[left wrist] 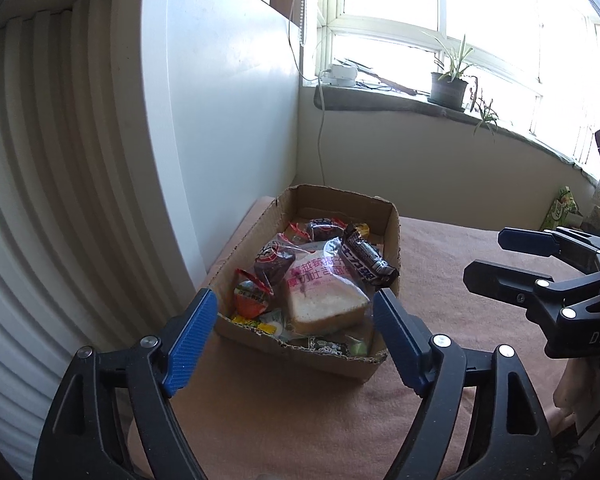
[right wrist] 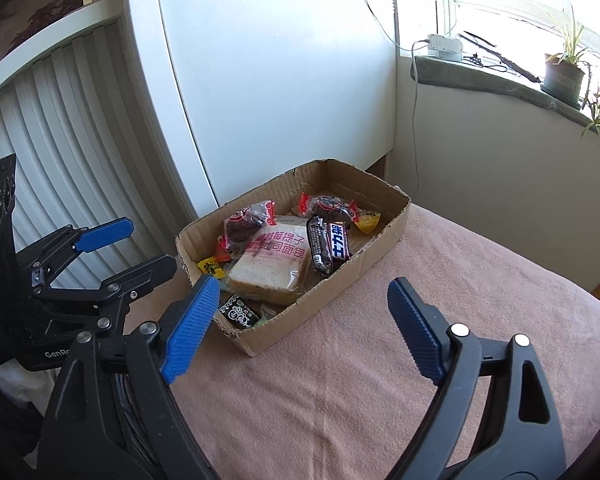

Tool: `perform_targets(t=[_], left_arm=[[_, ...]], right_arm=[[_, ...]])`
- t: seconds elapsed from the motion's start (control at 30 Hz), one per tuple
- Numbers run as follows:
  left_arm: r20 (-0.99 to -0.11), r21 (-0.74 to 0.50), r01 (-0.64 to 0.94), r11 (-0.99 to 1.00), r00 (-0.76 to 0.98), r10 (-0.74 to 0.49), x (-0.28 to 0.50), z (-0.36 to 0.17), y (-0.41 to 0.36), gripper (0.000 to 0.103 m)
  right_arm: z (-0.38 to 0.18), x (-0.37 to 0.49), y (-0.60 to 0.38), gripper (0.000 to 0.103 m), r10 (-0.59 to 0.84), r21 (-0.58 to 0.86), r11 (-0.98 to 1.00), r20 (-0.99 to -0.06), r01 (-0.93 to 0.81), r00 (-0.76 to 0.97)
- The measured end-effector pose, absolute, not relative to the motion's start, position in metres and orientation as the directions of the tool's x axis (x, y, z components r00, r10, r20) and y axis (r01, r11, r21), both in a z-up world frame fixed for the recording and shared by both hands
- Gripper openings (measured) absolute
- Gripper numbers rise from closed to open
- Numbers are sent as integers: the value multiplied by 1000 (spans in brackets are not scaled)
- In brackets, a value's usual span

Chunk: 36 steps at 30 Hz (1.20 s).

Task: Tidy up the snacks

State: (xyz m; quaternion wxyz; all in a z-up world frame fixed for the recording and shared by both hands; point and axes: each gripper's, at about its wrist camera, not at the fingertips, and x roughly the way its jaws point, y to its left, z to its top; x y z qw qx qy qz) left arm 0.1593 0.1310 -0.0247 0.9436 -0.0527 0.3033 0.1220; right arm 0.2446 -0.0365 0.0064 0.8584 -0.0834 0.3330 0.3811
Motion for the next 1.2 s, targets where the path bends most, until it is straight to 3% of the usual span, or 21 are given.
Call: perform_targets(t=[0.37,1.2], left_arm=[[-576,-27,-296,955,785,227,149,-19,128,80],[-570,-4,-287,958,787,234,145,-20,118,81]], right_arm=[[3,230,-66,90,516,44,765,-639,-643,570],[0,231,-97,90,491,50,795,-639,-605,592]])
